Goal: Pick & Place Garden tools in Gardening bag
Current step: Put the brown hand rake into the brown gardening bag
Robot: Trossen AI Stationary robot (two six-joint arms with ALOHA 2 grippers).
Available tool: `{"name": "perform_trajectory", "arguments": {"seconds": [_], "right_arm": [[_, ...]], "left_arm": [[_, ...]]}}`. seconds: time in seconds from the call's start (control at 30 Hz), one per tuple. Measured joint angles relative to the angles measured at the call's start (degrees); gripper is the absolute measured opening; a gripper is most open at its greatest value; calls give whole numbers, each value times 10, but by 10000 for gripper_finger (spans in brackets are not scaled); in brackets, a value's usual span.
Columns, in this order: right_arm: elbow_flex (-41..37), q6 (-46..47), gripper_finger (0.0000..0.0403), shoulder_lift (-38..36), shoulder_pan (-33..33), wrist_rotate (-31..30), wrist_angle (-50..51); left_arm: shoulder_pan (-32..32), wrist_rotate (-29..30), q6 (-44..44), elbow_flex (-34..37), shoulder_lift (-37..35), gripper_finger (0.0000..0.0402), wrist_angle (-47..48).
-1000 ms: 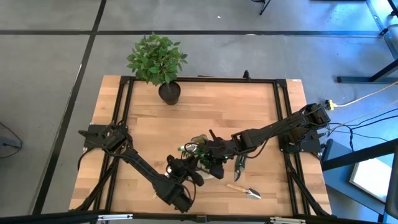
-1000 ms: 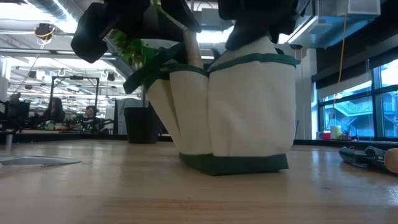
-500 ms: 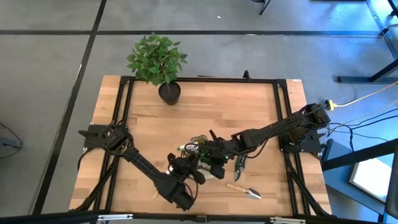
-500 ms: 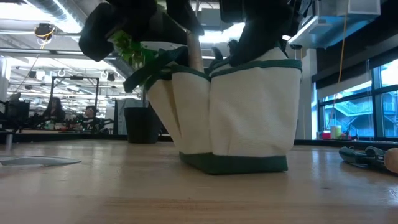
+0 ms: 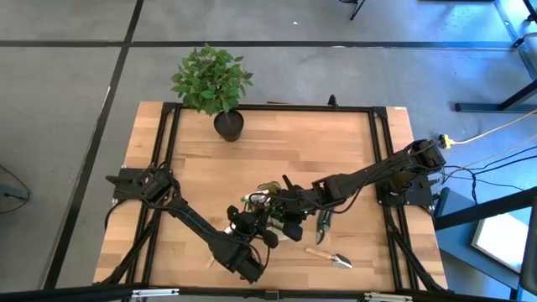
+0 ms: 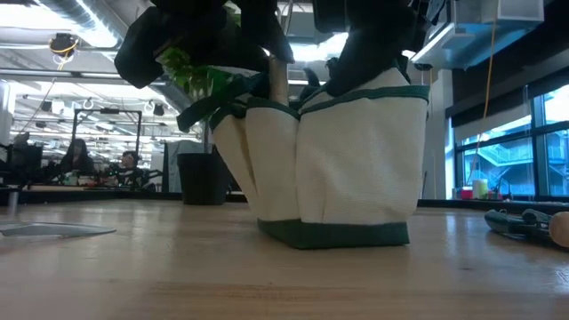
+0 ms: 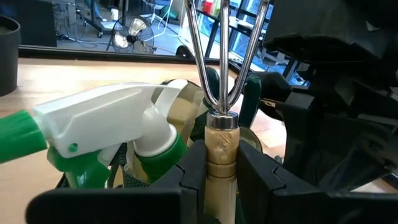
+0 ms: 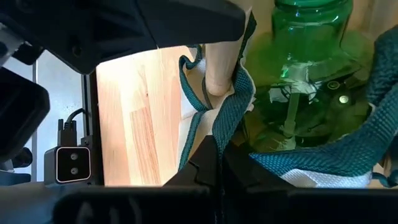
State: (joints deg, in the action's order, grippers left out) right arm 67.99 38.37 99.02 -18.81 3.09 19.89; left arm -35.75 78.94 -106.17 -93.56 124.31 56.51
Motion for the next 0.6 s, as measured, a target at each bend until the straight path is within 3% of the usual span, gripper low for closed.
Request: {"name": "perform_trajectory", "arguments": {"seconds": [0.6], "right_arm": [[0, 4, 2, 0, 0, -17, -8]], "left_arm": [[-11, -17, 0, 0, 16, 53, -30]]}}
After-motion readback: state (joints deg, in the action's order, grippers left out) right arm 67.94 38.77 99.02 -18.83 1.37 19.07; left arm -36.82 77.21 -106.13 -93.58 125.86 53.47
